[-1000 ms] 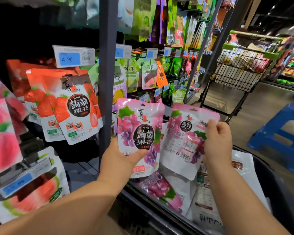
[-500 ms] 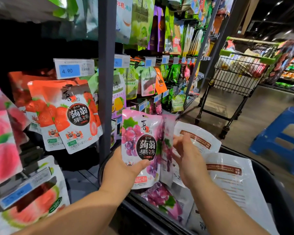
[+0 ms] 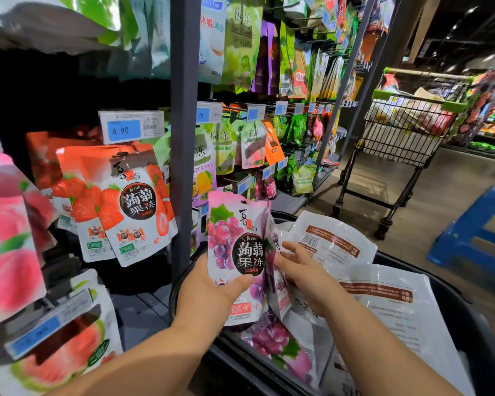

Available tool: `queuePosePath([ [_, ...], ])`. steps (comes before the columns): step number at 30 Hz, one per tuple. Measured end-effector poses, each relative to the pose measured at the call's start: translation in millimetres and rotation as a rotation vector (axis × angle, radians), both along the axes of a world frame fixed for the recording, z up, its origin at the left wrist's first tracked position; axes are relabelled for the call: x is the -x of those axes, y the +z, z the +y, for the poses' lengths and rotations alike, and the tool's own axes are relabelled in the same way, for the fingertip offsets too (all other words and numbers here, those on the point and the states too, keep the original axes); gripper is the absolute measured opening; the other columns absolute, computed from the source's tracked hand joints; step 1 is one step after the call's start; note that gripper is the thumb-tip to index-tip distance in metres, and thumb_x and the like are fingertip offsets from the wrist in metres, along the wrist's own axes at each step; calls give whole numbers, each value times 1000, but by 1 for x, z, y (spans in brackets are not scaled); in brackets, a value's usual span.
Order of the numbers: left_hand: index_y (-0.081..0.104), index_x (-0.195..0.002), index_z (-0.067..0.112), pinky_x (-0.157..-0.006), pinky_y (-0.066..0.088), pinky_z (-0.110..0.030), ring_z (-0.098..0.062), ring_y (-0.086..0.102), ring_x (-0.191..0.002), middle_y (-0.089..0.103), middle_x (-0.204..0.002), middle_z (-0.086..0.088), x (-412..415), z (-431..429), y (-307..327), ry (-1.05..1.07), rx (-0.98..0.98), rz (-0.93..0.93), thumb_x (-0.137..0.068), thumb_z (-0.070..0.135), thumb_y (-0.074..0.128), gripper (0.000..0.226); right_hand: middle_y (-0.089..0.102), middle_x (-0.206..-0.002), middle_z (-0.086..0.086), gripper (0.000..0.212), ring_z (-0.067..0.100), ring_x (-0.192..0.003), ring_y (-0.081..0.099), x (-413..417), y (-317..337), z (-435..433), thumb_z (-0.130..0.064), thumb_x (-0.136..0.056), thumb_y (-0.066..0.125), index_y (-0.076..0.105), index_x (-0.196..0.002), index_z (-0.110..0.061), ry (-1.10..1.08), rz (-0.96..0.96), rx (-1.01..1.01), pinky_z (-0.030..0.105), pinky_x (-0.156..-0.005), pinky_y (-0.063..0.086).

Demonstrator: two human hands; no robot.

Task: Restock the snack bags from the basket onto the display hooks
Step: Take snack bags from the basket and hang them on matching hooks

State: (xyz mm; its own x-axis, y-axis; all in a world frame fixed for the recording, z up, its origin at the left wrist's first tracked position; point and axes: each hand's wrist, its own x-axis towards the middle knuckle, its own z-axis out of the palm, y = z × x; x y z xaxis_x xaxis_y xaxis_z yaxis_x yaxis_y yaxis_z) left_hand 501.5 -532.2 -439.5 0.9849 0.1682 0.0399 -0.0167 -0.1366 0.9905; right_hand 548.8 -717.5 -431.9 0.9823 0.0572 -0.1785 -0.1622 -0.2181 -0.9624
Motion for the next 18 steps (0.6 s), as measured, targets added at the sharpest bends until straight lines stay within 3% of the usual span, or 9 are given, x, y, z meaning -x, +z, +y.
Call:
queuePosePath([
  [2, 61, -118, 28, -93, 54, -40, -10, 68, -95, 72, -103, 12, -1, 1, -1, 4, 6, -5, -73, 24, 86, 52, 50, -138, 3, 70, 10, -106, 58, -1, 2, 1, -36, -91, 66, 29, -149, -23, 44, 23, 13, 21, -81, 45],
  [4, 61, -117, 31, -92, 55, -42, -10, 69, -96, 73, -102, 13, -3, 3, -3, 5, 5, -7, -71, 27, 87, 52, 57, -122, -2, 71, 5, -94, 63, -2, 6, 2, -34, -89, 70, 29, -146, -24, 74, 39, -2, 17, -70, 49],
  [6, 62, -116, 33, -91, 55, -44, -12, 70, -96, 74, -102, 13, -4, 4, -4, -5, 17, -1, -70, 29, 87, 52, 67, -113, 2, 76, 16, -90, 72, -4, 7, 4, -36, -77, 83, 40, -137, -17, 84, 40, 1, 31, -76, 58],
  [8, 62, -113, 34, -91, 55, -45, -13, 71, -95, 74, -101, 13, -5, 5, -5, -5, 36, 2, -71, 28, 87, 50, 74, -106, 7, 79, 25, -92, 74, -5, 4, 7, -43, -57, 92, 57, -123, -17, 63, -4, 69, 49, -87, 58],
  [9, 62, -112, 34, -91, 55, -45, -13, 71, -95, 74, -100, 13, -5, 5, -5, 2, 44, 1, -71, 27, 87, 49, 76, -103, 6, 77, 24, -91, 74, -4, 3, 10, -46, -51, 92, 61, -117, -19, 35, -43, 86, 50, -88, 58],
  [14, 64, -108, 32, -90, 56, -48, -17, 72, -93, 76, -96, 10, -6, 7, -3, 15, 140, 6, -72, 21, 87, 44, 72, -96, -4, 48, 15, -84, 71, 2, 4, 18, -35, -65, 90, 58, -101, -28, -226, -175, 145, 32, -72, 57],
  [18, 66, -109, 28, -91, 56, -48, -18, 73, -93, 77, -97, 7, -4, 4, 1, 7, 194, -12, -73, 13, 85, 44, 66, -97, -9, 61, 10, -85, 64, 11, 11, 19, -49, -65, 87, 52, -110, -26, -313, -247, 339, 31, -70, 51],
])
